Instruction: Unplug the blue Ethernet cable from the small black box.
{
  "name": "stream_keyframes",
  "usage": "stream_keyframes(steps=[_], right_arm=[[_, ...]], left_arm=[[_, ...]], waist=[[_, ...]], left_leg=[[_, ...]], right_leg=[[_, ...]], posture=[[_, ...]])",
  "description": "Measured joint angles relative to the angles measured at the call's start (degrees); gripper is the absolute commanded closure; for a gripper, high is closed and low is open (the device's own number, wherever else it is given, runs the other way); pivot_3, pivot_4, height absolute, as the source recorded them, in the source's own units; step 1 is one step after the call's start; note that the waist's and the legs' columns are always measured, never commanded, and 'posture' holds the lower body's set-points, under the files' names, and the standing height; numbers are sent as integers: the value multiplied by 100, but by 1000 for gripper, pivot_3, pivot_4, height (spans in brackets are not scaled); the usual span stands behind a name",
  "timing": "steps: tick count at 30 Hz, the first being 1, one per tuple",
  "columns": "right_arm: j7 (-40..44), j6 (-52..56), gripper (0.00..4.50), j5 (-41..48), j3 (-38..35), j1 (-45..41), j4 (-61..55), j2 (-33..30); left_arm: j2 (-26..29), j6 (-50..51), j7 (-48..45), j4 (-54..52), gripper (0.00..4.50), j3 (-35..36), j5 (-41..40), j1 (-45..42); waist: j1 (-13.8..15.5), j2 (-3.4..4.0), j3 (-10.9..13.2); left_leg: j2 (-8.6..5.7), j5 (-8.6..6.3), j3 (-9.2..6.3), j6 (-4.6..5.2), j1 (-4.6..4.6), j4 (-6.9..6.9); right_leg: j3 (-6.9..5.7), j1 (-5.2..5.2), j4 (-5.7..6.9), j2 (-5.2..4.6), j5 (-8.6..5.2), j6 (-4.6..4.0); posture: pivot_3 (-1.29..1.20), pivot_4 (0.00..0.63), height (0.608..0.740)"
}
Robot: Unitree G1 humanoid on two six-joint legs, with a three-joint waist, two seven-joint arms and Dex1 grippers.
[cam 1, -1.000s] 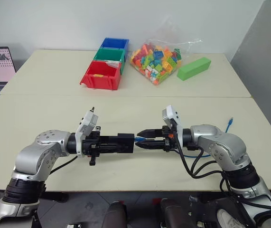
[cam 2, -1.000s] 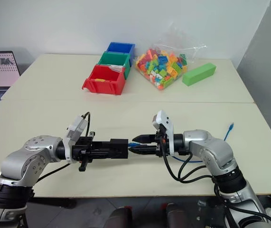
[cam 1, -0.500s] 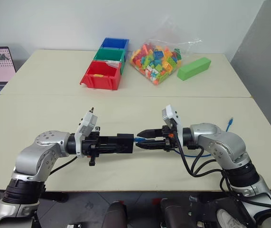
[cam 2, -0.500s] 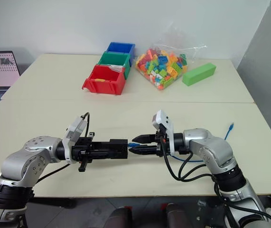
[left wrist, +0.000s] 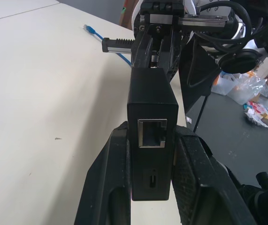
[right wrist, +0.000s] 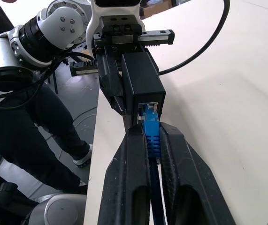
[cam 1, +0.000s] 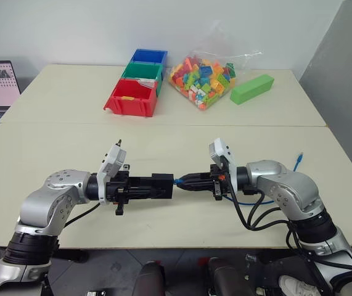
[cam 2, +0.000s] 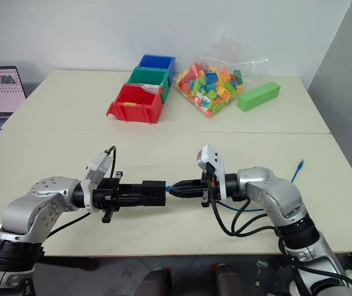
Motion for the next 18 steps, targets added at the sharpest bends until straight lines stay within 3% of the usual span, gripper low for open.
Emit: stream_keyframes(steps=[5, 7, 12, 18], right_arm=[[31, 7, 4476, -16, 23, 0, 0, -11], [78, 6, 3776, -33, 26, 0, 0, -26], [233, 2, 2731, -45, 40, 3, -20, -133], [253, 153, 2717, 90, -12, 74, -133, -162]], left_arm=[[-10, -48, -2, -1, 3706, -2, 3, 47], [-15, -62, -11, -1, 3706, -12, 3, 55], [-50, -65, 1, 0, 3706, -23, 3, 55], [-50, -65, -14, 0, 3706, -25, 3, 56]], waist=[[0, 0, 0], [0, 0, 0], [0, 0, 0], [0, 0, 0]], left_leg=[[0, 0, 0, 0, 0, 0], [0, 0, 0, 0, 0, 0], [0, 0, 0, 0, 0, 0], [0, 0, 0, 0, 0, -1]], right_leg=[[0, 0, 0, 0, 0, 0], [0, 0, 0, 0, 0, 0], [-1, 0, -1, 0, 0, 0], [0, 0, -1, 0, 0, 1]], posture=[[0, 150, 740], [0, 150, 740], [0, 150, 740], [0, 150, 740]])
